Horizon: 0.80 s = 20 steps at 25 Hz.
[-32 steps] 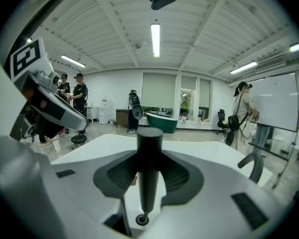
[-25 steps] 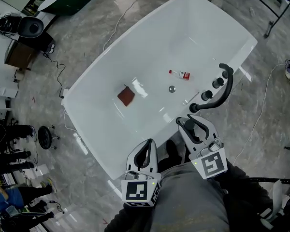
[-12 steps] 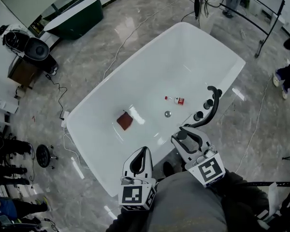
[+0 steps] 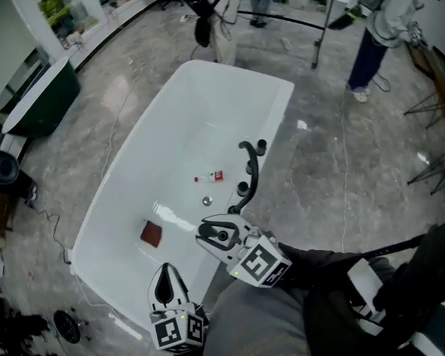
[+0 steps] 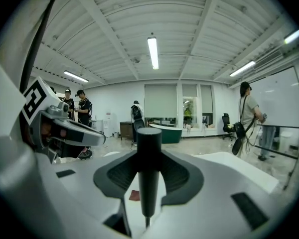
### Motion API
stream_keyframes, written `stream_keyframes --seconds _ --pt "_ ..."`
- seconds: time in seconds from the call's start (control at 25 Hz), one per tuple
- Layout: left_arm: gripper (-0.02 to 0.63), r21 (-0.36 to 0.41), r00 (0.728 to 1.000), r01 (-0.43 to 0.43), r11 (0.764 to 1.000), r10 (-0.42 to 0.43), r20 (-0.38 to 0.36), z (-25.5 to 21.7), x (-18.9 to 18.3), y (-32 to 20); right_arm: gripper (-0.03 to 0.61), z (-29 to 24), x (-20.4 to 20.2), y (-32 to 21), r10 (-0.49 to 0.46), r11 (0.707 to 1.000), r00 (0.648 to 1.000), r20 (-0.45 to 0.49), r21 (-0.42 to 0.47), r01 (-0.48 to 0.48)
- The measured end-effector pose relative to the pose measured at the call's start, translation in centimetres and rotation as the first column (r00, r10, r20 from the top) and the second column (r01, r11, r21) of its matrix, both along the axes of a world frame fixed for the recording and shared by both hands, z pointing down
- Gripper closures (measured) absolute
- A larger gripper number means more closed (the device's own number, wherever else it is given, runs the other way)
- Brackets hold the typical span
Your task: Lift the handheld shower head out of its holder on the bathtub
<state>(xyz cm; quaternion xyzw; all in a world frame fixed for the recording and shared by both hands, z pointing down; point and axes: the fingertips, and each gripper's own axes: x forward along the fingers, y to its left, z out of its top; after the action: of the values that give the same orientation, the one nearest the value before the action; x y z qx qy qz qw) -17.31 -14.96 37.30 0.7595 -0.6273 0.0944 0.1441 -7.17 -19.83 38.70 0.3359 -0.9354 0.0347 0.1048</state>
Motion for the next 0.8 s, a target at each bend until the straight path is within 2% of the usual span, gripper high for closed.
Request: stream_keyframes --seconds 0.08,0.2,0.32,0.56,0.64,0.8 --pt "0.611 -0.013 0.998 -0.064 0.998 0.063 -0.019 -0.1 0.4 -1.1 0.434 -0.7 0.0 -0.7 0.034 0.999 0.999 -0.016 0.004 -0.034" --pt "0.611 -0.036 0.99 -0.134 0.99 0.132 -0.041 -0.7 1.2 -1.1 0.434 -3.5 0.0 0.9 0.038 0.999 0.999 -0.033 -0.006 -0.039" --pt "0.611 -0.047 0.989 -0.145 0.988 0.142 -0.045 -1.9 1.1 -0.1 0.434 -5.1 -1.0 2.4 0.04 0.999 0.998 -0.04 -0.016 -0.041" --pt "0.611 -0.06 0.991 -0.133 0.989 0.131 -0.04 -4.5 0.5 2.8 0.434 -5.3 -1.7 1.9 0.03 0.999 0.999 -0.039 -0.023 -0.031" --pt "0.611 -0.061 0.989 -0.143 0.988 0.14 -0.04 -5.3 1.3 4.1 0.434 -6.2 -0.8 4.4 0.024 0.999 0.999 -0.037 -0.024 -0.025" --pt "0.609 -0.043 0.984 -0.176 0.983 0.175 -0.035 -5.8 6.0 6.6 0.434 -6.5 4.8 8.8 0.076 0.997 0.996 -0.05 -0.027 -0.078"
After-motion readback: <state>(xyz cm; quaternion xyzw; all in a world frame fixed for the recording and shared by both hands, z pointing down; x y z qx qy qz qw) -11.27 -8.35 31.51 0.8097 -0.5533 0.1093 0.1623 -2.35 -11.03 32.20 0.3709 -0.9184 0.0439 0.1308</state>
